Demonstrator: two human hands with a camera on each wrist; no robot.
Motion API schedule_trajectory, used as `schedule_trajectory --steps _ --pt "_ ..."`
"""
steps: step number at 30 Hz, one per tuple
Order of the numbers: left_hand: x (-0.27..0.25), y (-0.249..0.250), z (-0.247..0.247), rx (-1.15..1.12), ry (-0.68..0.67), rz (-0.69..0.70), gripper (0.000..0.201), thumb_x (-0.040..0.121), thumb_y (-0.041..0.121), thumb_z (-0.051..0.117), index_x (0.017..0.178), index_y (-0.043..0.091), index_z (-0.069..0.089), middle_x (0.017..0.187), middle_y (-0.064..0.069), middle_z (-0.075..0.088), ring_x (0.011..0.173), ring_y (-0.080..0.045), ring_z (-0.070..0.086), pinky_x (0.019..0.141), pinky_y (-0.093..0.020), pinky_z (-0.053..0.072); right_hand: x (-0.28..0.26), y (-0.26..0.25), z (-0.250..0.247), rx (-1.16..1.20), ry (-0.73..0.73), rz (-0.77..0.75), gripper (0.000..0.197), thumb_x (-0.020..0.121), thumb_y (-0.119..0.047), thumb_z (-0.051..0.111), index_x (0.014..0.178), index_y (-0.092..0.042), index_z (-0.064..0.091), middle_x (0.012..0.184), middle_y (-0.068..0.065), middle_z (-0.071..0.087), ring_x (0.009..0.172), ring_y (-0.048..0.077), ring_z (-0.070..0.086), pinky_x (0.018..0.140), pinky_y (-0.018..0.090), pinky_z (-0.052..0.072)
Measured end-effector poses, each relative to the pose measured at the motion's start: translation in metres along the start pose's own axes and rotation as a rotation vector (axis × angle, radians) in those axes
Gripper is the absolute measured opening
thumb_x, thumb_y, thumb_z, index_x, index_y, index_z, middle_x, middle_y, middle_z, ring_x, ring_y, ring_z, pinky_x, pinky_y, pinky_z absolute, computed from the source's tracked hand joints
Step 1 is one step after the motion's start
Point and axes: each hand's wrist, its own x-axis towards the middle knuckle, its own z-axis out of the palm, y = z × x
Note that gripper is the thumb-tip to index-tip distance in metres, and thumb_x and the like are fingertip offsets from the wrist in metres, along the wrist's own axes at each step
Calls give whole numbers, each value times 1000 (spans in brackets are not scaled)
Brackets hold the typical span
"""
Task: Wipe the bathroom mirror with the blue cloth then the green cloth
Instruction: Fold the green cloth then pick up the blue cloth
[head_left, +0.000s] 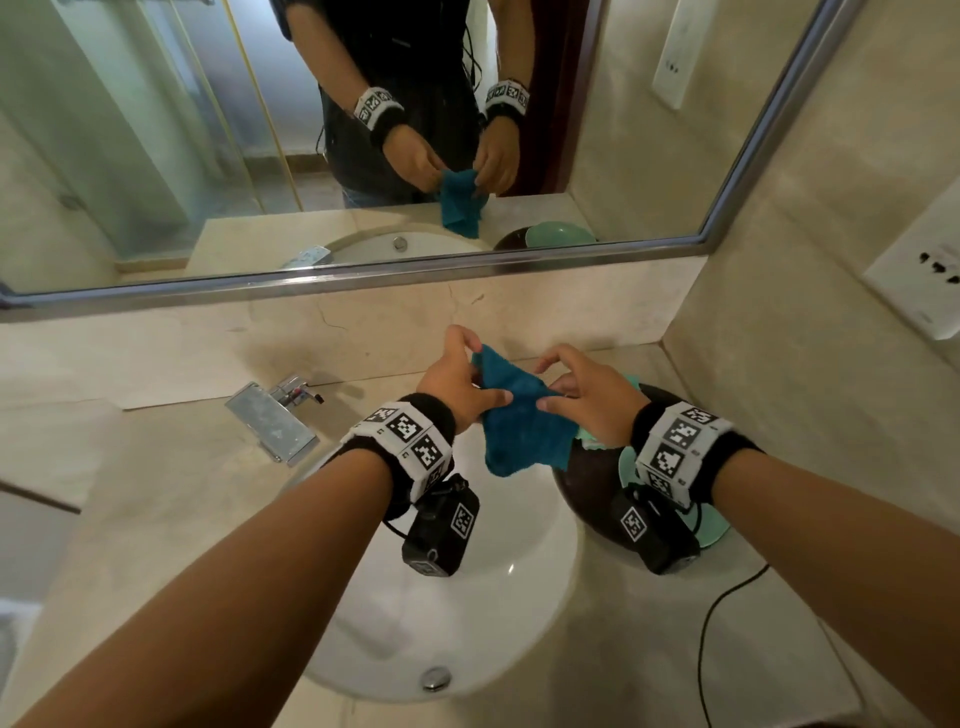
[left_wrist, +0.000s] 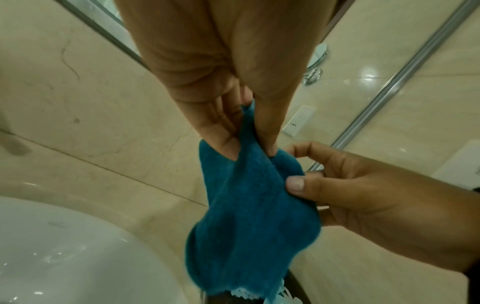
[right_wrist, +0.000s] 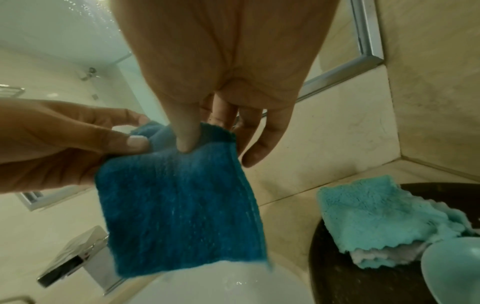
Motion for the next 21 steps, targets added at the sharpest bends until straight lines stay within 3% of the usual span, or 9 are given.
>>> schedule_trajectory --steps 3,5,7,9,11,14,17,21 --pt "3 -3 -2 99 -33 -14 50 78 8 74 110 22 39 96 -10 63 86 -26 65 75 -35 57 0 2 -1 -133 -11 -34 12 92 -17 56 102 -24 56 85 -6 66 84 14 63 68 22 46" --pt "7 -8 -1 267 -95 -25 46 75 9 77 112 21 54 98 -2 62 91 -18 61 84 -27 51 3 8 -4 -197 -13 -25 16 90 -18 59 105 -20 63 93 -4 65 91 14 61 75 22 43" --pt "13 -13 3 405 -111 -17 35 77 9 74 110 17 64 100 0 61 92 -15 57 85 -24 46 5 17 -8 -199 -90 32 24 83 -15 67 107 -17 65 99 -3 65 93 13 60 80 22 44" --pt "20 -21 13 507 -123 -9 20 83 15 69 103 14 68 102 -5 61 92 -18 56 79 -25 42 6 27 -9 -186 -158 108 28 79 -8 70 106 -14 64 102 2 67 94 15 61 85 28 49" --pt "27 -31 28 544 -129 -23 17 88 20 63 101 11 67 106 -11 58 97 -24 56 77 -26 40 6 40 -7 -189 -149 157 22 82 -10 68 103 -15 63 101 5 68 94 18 63 85 32 50" --pt "35 -49 54 482 -135 -128 14 96 23 50 103 13 55 102 -9 58 94 -24 54 75 -27 37 5 64 0 -136 -92 204 10 90 -19 59 100 -18 59 92 11 66 86 26 63 76 37 50" --pt "44 -63 79 364 -134 -204 8 98 26 45 99 18 44 98 -9 57 88 -22 53 75 -30 39 6 85 3 -106 -16 276 9 95 -23 50 103 -18 51 86 13 59 74 23 57 62 30 43" --pt "51 -68 109 32 -134 -336 16 95 18 50 104 21 36 113 -25 56 102 -42 59 84 -51 53 6 109 4 -87 61 351 16 96 -25 46 109 -15 48 79 13 50 67 21 48 55 28 35"
